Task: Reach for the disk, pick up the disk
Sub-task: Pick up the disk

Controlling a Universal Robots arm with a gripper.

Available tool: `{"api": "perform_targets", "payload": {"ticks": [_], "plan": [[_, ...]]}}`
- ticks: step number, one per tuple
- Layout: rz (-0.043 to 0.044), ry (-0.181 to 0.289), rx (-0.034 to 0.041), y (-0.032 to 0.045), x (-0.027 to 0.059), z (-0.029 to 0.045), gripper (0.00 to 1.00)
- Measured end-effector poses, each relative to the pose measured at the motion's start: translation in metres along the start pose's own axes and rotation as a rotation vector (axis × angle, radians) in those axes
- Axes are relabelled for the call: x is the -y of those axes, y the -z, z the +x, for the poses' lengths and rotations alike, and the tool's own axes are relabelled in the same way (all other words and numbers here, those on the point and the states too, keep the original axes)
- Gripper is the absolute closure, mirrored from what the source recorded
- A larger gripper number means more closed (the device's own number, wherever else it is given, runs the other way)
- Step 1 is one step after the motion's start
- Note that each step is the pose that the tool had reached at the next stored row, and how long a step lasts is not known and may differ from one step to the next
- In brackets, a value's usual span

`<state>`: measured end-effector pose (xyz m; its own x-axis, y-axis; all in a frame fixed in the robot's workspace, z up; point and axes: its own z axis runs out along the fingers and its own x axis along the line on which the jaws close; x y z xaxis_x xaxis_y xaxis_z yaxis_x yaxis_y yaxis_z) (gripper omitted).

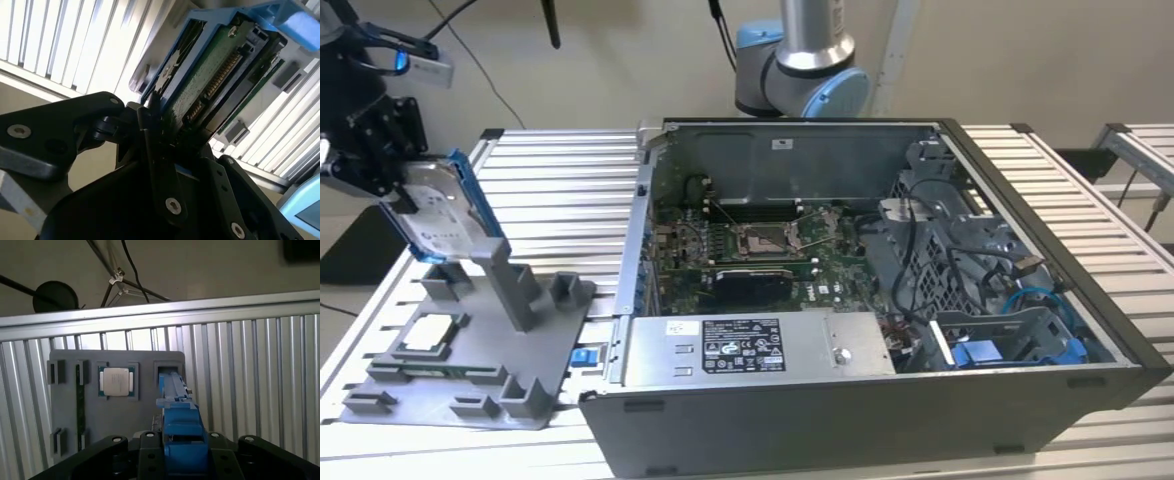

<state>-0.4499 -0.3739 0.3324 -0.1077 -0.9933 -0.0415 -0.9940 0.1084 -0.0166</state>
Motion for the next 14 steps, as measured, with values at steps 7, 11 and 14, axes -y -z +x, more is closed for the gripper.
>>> {"api": "perform_targets", "payload": {"ticks": [7,11,14], "plan": [[-0.0001,0.003,0.0,0.0165,0.0003,-0.0007,1.0],[-0.0005,0.012,0.0002,0.0259,0.0004,-0.0011,1.0],[-0.0016,0.02,0.0002,0.032,0.0007,-0.0014,1.0]]}}
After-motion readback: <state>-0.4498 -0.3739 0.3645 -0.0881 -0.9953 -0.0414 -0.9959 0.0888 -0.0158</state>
